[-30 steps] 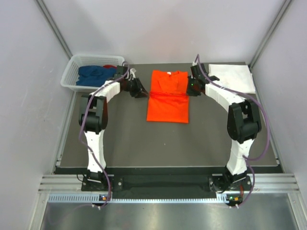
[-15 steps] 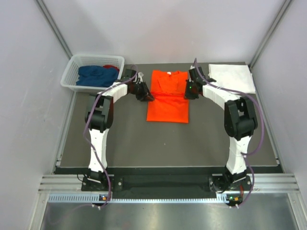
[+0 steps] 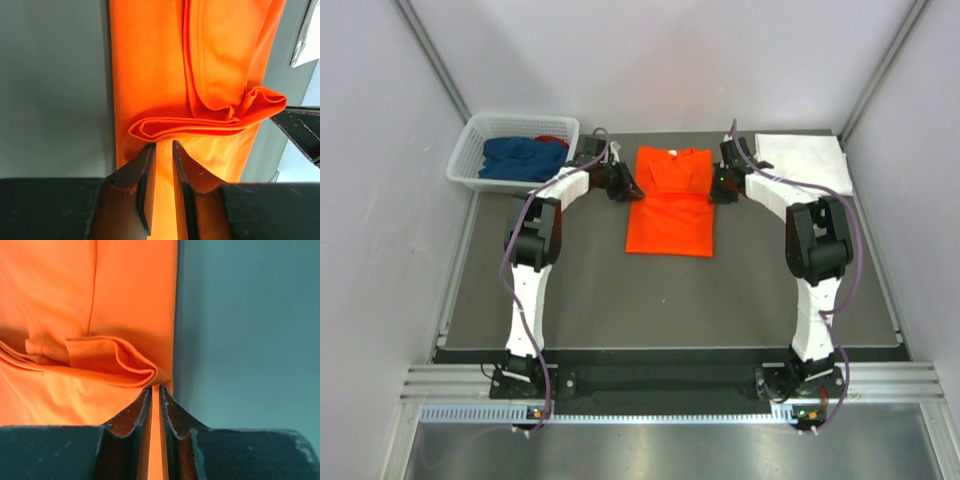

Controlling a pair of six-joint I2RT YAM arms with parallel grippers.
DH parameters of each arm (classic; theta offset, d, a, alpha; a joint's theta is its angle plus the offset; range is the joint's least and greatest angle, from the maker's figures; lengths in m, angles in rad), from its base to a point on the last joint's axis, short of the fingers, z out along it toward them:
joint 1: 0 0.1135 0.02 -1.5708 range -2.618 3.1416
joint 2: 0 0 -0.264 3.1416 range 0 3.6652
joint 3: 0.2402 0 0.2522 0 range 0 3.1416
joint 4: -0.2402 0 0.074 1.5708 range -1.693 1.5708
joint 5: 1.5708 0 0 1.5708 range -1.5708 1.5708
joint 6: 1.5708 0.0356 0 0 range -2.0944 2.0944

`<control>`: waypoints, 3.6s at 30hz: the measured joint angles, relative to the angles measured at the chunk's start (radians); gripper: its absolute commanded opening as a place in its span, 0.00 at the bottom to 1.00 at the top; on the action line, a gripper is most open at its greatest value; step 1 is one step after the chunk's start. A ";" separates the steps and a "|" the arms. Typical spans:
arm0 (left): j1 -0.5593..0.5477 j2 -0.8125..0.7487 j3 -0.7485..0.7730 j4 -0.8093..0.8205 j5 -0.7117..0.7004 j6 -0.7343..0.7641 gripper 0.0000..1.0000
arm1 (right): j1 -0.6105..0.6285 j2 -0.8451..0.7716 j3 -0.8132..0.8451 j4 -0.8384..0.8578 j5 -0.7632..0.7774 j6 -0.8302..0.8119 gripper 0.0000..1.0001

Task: Fold and stack the t-shirts
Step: Fold the tshirt

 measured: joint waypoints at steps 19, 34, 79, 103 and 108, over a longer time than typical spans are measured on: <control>0.006 0.044 0.069 0.015 -0.019 -0.022 0.27 | -0.033 0.044 0.006 0.049 -0.019 0.040 0.18; 0.026 -0.303 -0.126 -0.154 -0.076 0.117 0.42 | -0.056 -0.316 -0.266 -0.005 -0.113 0.061 0.50; -0.002 -0.466 -0.782 0.132 0.016 -0.002 0.32 | -0.027 -0.372 -0.735 0.312 -0.334 0.205 0.04; -0.060 -0.588 -1.011 0.212 0.074 -0.043 0.00 | -0.027 -0.554 -0.918 0.298 -0.314 0.130 0.00; -0.105 -0.696 -1.125 0.207 0.046 -0.060 0.00 | -0.021 -0.697 -1.015 0.225 -0.275 0.097 0.00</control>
